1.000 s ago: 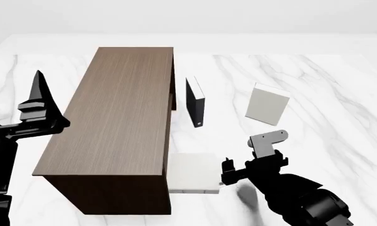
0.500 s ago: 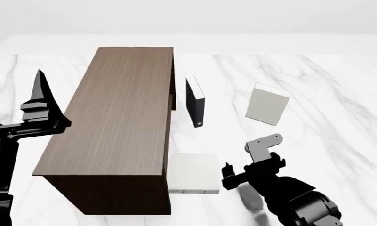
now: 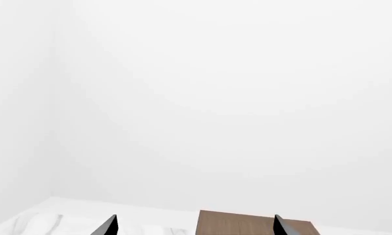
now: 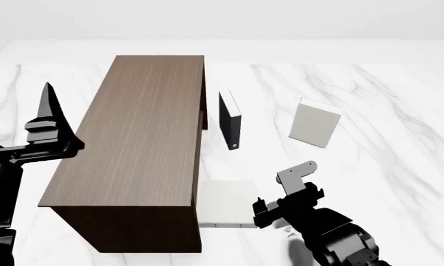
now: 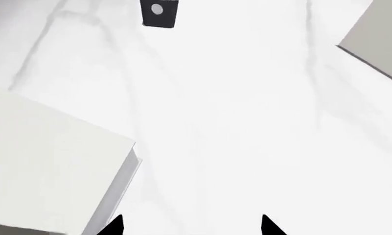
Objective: Pick up the book on the right and place it under the cabinet shelf.
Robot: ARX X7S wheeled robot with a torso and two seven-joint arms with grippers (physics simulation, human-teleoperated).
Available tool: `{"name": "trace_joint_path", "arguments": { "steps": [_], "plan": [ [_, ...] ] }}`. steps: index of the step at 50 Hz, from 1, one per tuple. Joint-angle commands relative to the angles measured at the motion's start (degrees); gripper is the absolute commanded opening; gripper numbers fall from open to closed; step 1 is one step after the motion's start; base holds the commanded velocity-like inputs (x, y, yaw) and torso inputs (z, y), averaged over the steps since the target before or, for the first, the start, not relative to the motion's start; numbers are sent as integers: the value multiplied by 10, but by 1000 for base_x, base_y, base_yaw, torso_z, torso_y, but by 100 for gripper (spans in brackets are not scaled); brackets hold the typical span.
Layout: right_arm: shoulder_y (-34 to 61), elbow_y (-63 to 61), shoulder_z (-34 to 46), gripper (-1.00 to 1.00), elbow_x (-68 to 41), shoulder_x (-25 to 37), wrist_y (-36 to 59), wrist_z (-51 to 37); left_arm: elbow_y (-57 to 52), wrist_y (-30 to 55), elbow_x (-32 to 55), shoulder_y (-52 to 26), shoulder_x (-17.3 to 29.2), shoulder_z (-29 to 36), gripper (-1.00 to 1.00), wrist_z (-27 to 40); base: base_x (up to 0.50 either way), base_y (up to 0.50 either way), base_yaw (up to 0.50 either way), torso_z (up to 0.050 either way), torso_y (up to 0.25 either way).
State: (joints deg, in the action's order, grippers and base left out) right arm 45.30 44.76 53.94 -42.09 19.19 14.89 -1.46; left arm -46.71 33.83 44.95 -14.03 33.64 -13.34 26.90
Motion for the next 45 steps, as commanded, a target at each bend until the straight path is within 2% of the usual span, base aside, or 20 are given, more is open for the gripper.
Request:
{"name": "trace_joint_path", "arguments": {
  "steps": [1,14,45],
  "plan": [
    [20,81,9,100,19,-41,-27,34,2,-1,0,0,1,2,100,1,0,0,0,0,0],
    [33,140,18,100,32,-74,-49,63,3,-3,2,-1,3,2,100,2,1,0,3,0,-2],
    [31,104,36,100,37,-92,-31,75,7,-7,5,0,6,2,100,4,0,0,0,0,-2]
  ]
}}
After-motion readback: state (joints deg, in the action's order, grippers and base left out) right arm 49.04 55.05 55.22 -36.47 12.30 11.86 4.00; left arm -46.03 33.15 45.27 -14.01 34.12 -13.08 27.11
